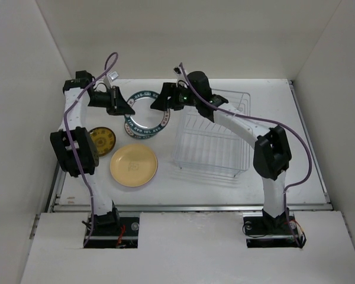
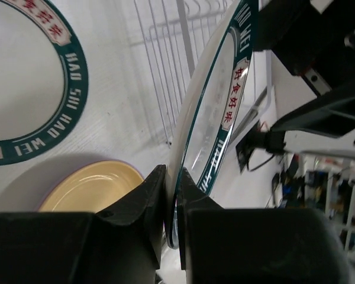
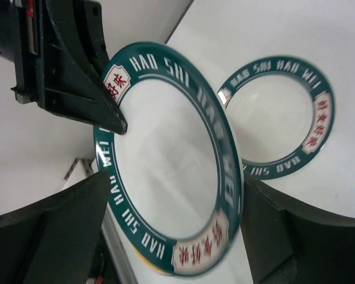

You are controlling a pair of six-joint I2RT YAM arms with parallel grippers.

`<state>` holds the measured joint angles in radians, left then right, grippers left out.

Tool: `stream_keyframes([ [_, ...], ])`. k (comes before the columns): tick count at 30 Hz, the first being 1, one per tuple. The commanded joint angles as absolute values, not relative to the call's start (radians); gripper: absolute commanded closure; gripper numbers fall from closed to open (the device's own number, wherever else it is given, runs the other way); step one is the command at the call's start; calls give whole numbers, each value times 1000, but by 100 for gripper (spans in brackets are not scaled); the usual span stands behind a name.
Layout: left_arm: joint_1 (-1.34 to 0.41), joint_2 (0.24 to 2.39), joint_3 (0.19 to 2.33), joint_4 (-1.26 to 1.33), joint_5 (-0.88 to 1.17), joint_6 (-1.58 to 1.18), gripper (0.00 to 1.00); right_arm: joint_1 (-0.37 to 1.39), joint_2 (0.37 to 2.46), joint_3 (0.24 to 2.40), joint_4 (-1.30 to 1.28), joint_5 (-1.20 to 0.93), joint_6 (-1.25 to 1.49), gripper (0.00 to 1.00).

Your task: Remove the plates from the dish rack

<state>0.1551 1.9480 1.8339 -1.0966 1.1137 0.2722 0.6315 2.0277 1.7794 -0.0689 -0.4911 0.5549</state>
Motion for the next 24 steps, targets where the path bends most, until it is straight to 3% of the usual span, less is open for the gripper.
stream_keyframes([
  [1, 210, 1919, 1855, -932, 1116, 43, 100, 629, 2013, 1847, -112, -379, 546, 10],
  [7, 233, 2009, 1851, -755, 821, -127, 100, 611, 1922, 1772, -156, -121, 557, 6],
  [18, 147, 2230, 2010, -771, 623, -126, 100, 611, 1691, 1571, -156, -84, 557, 6],
  [24, 89, 2255, 2040, -867, 401, 9, 54, 611, 1646, 1531, -156, -60, 548, 6],
])
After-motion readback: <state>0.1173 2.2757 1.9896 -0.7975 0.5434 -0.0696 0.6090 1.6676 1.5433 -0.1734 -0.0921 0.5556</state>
